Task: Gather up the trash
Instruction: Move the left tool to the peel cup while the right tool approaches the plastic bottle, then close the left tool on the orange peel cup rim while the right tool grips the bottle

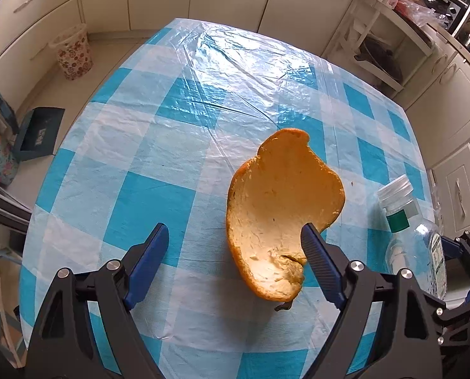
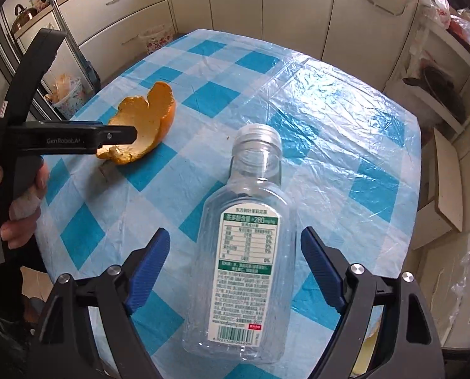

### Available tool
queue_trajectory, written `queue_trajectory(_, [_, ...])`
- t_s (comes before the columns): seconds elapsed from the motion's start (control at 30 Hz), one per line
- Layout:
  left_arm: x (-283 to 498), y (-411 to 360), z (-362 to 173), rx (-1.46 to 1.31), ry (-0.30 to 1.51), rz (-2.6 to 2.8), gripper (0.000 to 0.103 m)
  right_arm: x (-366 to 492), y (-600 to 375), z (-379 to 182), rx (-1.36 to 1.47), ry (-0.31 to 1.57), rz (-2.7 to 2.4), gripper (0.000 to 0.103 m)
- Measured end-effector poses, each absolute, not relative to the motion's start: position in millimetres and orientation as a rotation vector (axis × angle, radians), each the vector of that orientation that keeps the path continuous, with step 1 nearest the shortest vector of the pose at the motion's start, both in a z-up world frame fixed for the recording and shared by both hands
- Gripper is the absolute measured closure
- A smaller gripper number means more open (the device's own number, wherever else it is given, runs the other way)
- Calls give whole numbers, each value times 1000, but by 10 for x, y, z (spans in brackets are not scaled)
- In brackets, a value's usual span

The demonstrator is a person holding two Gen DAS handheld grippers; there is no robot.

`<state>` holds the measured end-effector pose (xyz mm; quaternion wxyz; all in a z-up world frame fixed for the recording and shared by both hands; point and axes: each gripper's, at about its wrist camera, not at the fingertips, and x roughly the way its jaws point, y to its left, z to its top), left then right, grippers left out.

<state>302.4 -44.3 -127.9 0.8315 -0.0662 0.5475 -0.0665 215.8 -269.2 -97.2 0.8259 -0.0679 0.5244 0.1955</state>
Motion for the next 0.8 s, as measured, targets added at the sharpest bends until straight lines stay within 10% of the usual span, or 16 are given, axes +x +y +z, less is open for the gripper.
queue_trajectory(0.8, [2984, -600, -1303, -61, 1147, -151, 22, 2299, -2951, -1098, 127, 1179, 356, 45])
